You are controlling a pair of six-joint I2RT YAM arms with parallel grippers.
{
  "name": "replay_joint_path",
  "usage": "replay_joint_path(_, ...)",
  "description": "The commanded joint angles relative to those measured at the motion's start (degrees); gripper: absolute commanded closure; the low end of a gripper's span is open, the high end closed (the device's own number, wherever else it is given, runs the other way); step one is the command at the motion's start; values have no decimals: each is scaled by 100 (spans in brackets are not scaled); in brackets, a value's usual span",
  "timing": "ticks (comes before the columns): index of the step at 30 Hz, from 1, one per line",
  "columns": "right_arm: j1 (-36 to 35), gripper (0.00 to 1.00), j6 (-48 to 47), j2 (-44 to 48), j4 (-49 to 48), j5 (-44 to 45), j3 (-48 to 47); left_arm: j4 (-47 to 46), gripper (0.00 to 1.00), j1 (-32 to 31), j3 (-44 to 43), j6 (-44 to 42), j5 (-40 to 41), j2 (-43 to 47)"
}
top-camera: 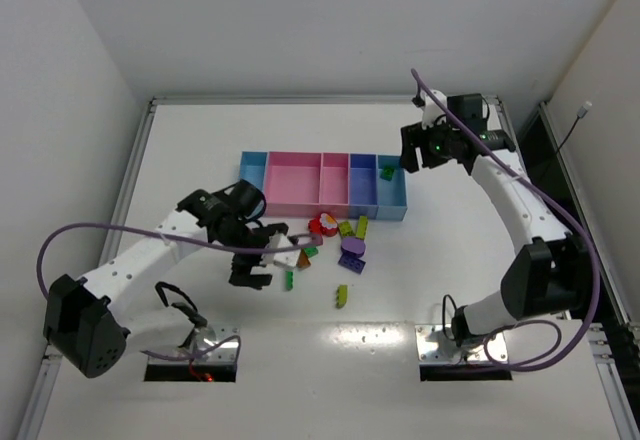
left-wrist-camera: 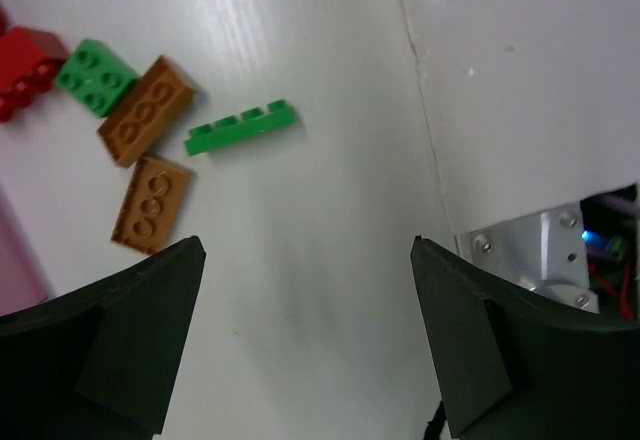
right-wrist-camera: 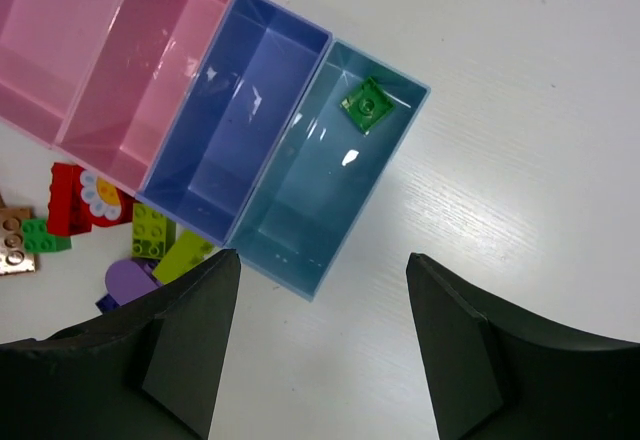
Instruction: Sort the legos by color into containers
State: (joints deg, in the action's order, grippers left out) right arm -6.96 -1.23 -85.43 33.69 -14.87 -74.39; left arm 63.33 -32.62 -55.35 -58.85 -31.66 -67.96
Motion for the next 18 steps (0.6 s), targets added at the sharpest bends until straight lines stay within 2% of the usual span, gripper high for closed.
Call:
replay_joint_path(1, 124, 30, -202, 193, -109, 28, 12, 21, 8, -86, 437, -2100, -269, 249)
replay_joint_path(2, 125, 30, -202, 193, -56, 28, 12, 21, 8, -86, 490, -2879, -418, 48)
replay_joint_path(7, 239, 31, -263, 316, -56, 28, 117, -241, 7, -157, 490, -4519, -622, -418)
replay_joint_path(8, 291, 31, -315, 316, -56, 28, 118, -373, 9, -235, 490, -4626, -622, -628)
replay_joint_path(9, 292, 31, -316, 386, -4, 28, 179, -452, 9, -236, 395, -5105, -622, -761)
replay_joint_path(12, 345, 31, -316, 439, -3, 28, 241, 62, 12, -368, -88, -6046, -491, -1505)
replay_joint_path(14, 397, 31, -316, 491, 49, 28, 241, 337, 16, -429, -493, -6348, -421, -1877)
replay_joint_path(17, 511, 31, -369, 492, 50, 28, 241, 286, 26, -482, -556, -6647, -420, -2142)
replay_joint_path(18, 564, 31, -369, 544, 50, 28, 241, 224, 33, -482, -556, -6648, -420, -2220)
